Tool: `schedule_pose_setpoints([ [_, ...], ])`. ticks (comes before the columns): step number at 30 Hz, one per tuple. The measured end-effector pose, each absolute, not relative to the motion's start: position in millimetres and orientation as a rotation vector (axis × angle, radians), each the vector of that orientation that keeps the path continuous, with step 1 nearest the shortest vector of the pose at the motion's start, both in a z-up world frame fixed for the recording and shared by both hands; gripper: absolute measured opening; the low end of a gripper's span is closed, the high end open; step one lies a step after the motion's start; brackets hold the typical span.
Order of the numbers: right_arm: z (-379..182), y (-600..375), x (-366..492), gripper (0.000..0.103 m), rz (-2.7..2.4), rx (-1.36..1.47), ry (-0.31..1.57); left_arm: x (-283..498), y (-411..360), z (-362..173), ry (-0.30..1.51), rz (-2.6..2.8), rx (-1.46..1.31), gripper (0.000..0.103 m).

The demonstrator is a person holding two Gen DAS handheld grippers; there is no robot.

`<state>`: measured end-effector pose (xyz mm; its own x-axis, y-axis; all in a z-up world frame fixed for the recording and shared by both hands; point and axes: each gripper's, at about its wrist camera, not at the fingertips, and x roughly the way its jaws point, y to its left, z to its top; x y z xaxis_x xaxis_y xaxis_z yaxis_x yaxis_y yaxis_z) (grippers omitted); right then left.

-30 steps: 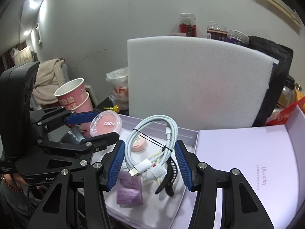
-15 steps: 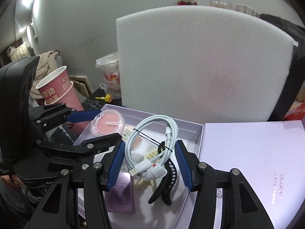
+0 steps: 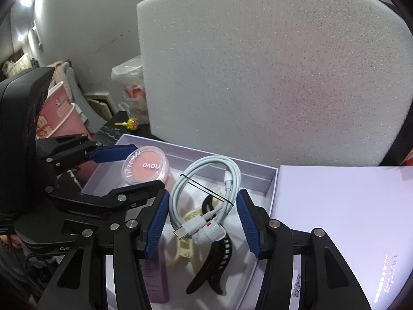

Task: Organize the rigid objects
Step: 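Lower the compact and cable into the box and open both tools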

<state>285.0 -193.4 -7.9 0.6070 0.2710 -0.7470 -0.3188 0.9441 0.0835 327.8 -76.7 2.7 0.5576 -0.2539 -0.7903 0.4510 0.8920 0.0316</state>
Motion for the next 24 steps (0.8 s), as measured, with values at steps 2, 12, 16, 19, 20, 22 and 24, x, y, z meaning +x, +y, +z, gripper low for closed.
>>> schedule_pose_setpoints([
  [2, -11.6, -194.0, 288.3, 0.053, 0.345, -0.055, 0.87, 331.7, -77.9, -1.7, 0.9, -0.418, 0.251, 0.055],
  [12, -25.7, -190.0, 307.0, 0.053, 0.312, -0.078, 0.947, 349.4, -94.1, -16.3, 0.965, -0.431, 0.332, 0.055],
  [16, -32.4, -188.1, 315.7, 0.053, 0.291, -0.088, 0.995, 352.4, -99.8, -22.1, 0.988, -0.447, 0.351, 0.055],
  [19, -33.2, -187.1, 317.9, 0.053, 0.289, -0.087, 1.001, 353.3, -102.4, -23.3, 0.989, -0.449, 0.35, 0.055],
  [20, -33.4, -186.5, 318.9, 0.054, 0.289, -0.086, 1.001, 353.7, -102.7, -23.7, 0.99, -0.447, 0.348, 0.055],
  [22, -33.2, -186.5, 318.7, 0.054, 0.289, -0.086, 1.0, 354.6, -108.1, -25.3, 0.991, -0.445, 0.346, 0.055],
  [24, -33.1, -185.2, 318.4, 0.054, 0.29, -0.085, 0.999, 355.2, -105.3, -24.9, 0.988, -0.445, 0.343, 0.055],
])
